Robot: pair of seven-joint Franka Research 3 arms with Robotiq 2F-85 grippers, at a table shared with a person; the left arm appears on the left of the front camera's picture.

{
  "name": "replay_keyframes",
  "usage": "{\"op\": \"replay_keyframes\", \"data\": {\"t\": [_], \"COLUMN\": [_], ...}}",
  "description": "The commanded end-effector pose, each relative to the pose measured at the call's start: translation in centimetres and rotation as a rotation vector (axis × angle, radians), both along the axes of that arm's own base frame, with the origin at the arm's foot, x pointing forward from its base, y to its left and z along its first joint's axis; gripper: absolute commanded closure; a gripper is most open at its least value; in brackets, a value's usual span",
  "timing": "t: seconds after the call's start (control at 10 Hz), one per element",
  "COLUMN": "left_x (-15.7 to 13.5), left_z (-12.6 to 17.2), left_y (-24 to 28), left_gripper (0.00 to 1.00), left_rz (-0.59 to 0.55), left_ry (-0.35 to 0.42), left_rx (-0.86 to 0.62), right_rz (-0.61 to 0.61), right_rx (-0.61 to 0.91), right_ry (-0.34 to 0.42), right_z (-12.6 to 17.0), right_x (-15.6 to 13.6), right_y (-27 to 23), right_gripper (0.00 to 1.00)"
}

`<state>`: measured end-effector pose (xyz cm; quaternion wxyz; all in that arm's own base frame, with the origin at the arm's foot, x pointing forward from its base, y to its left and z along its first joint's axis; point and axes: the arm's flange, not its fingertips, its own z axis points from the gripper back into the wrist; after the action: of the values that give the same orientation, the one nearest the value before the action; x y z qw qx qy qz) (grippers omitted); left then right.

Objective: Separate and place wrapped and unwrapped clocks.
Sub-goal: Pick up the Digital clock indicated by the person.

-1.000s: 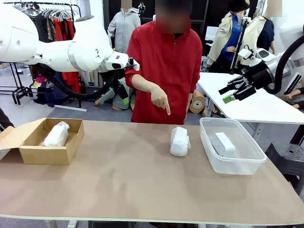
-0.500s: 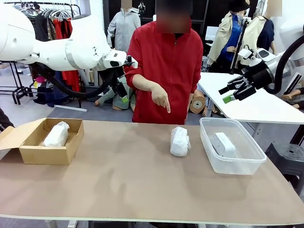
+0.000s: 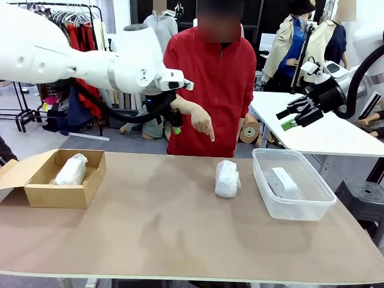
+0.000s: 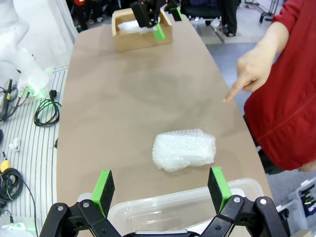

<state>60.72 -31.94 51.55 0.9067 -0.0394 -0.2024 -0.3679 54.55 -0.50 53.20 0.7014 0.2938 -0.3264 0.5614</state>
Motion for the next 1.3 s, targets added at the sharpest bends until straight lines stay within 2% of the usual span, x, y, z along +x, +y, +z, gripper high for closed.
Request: {"op": "replay_keyframes", "data": {"t": [0.0, 0.2, 0.4, 0.5, 0.6, 0.7, 0.9, 1.0, 1.2], "left_x": [1.4, 1.6, 1.2, 1.1, 1.2, 1.1, 1.6, -0.4, -0.4], "left_z": [-0.4, -2.0, -3.0, -2.9, -3.1, -3.6, -4.0, -4.6, -4.6], "left_y": [-3.2, -7.1, -11.9, -13.8, -15.2, -16.6, -17.3, -16.5, -16.5], "left_gripper": [0.00, 0.00, 0.00, 0.00, 0.00, 0.00, 0.00, 0.00, 0.00], "left_rz": [0.094, 0.165, 0.151, 0.235, 0.224, 0.215, 0.160, 0.184, 0.184], "left_ry": [-0.014, -0.034, -0.043, -0.019, -0.052, -0.036, -0.002, -0.023, -0.023], "left_rx": [-0.030, -0.027, -0.015, -0.022, -0.013, -0.028, -0.096, -0.048, -0.048], "right_rz": [0.000, 0.000, 0.000, 0.000, 0.000, 0.000, 0.000, 0.000, 0.000], "right_rx": [0.001, 0.001, 0.001, 0.001, 0.001, 0.001, 0.001, 0.001, 0.001], "right_ry": [-0.004, -0.004, -0.004, -0.004, -0.004, -0.004, -0.004, -0.004, -0.004], "right_z": [0.2, 0.2, 0.2, 0.2, 0.2, 0.2, 0.2, 0.2, 0.2], "right_x": [0.0, 0.0, 0.0, 0.0, 0.0, 0.0, 0.0, 0.0, 0.0], "right_y": [0.1, 0.1, 0.1, 0.1, 0.1, 0.1, 0.1, 0.1, 0.1], "right_gripper": [0.00, 0.00, 0.00, 0.00, 0.00, 0.00, 0.00, 0.00, 0.00]}}
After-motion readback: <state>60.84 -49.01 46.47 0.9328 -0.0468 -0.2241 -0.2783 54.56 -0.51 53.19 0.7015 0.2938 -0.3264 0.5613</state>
